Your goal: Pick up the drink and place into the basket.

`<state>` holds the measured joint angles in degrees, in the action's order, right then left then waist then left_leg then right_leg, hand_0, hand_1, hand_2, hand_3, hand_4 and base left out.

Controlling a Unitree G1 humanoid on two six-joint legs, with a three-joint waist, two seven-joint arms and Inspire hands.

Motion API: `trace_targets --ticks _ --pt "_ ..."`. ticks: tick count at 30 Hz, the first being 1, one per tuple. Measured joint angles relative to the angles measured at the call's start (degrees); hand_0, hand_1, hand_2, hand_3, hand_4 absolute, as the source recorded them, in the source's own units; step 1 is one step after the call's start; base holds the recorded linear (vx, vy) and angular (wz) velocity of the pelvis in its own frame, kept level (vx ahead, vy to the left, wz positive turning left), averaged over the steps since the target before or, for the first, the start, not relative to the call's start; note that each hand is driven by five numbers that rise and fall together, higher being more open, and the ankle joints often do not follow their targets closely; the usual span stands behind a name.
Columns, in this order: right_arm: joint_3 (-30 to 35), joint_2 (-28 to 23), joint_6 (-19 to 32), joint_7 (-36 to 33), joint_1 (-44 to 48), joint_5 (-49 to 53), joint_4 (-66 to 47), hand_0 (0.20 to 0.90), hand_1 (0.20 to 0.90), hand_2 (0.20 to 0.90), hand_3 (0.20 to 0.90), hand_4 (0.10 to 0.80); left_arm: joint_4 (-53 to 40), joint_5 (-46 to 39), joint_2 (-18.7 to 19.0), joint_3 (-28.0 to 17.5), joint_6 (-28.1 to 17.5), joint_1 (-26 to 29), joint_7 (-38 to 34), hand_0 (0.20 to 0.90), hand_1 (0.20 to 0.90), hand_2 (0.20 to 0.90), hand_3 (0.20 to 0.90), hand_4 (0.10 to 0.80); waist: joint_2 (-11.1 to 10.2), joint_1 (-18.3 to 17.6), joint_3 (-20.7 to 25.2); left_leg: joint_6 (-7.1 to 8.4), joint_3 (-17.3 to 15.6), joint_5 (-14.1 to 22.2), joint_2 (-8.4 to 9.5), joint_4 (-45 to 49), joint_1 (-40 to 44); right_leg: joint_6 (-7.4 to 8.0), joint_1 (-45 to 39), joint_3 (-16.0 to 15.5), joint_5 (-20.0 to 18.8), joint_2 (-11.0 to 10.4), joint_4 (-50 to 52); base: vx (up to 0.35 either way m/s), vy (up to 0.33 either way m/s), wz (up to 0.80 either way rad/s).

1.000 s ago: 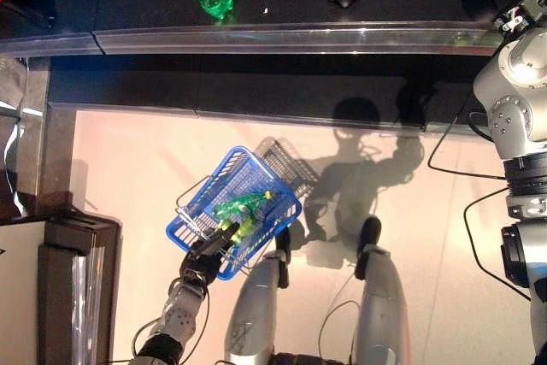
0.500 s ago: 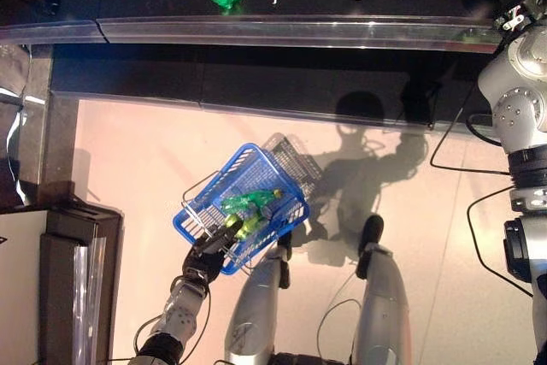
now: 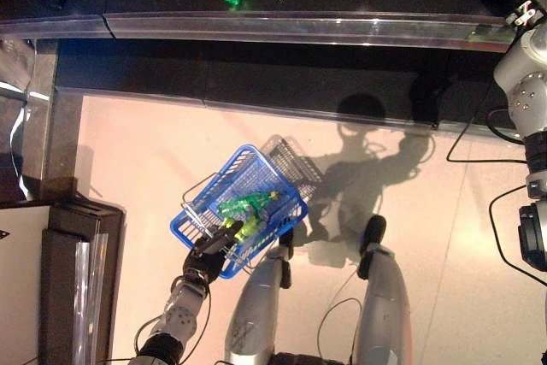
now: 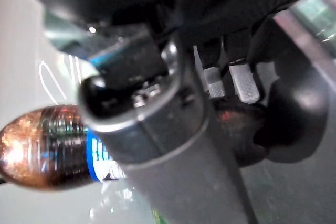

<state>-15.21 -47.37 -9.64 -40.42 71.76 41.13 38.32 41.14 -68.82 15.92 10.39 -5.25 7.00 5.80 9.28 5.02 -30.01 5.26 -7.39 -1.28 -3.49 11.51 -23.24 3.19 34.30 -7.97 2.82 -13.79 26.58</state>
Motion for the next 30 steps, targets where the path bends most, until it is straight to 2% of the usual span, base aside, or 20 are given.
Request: trace_targets --ticks 20,26,30 --pt "0.0 -0.1 1.5 1.1 0.4 -0.1 3.1 0.300 0.300 0.300 0.200 0.100 -0.1 0.0 0.0 0.0 0.0 0.0 1.3 0.300 0.300 0.300 0.200 0.100 0.0 0.8 0.0 -0.07 0.3 -0.1 -0.06 0.5 0.1 -0.22 -1.1 -1.6 -0.3 -0.3 -0.3 -0.035 0.005 0.01" --pt "0.7 -0.1 1.7 4.0 -4.1 -0.7 2.8 0.300 0.300 0.300 0.200 0.100 0.0 -0.3 0.1 0.0 0.0 0.1 1.4 0.300 0.300 0.300 0.200 0.100 -0.1 0.8 0.0 -0.43 0.7 0.7 -0.13 3.7 0.3 -0.27 -3.1 -2.6 -0.3 -0.7 0.4 -0.055 0.027 0.10" --pt "2.6 -0.1 1.6 7.1 -11.3 -3.0 -0.8 0.300 0.300 0.300 0.200 0.100 0.9 -0.3 0.1 -0.5 0.1 0.3 1.4 0.300 0.300 0.300 0.200 0.100 -0.3 0.7 -0.2 -0.78 0.9 2.0 -0.14 6.9 0.9 -0.72 -5.0 -2.6 0.2 -1.0 1.4 -0.004 0.031 0.04"
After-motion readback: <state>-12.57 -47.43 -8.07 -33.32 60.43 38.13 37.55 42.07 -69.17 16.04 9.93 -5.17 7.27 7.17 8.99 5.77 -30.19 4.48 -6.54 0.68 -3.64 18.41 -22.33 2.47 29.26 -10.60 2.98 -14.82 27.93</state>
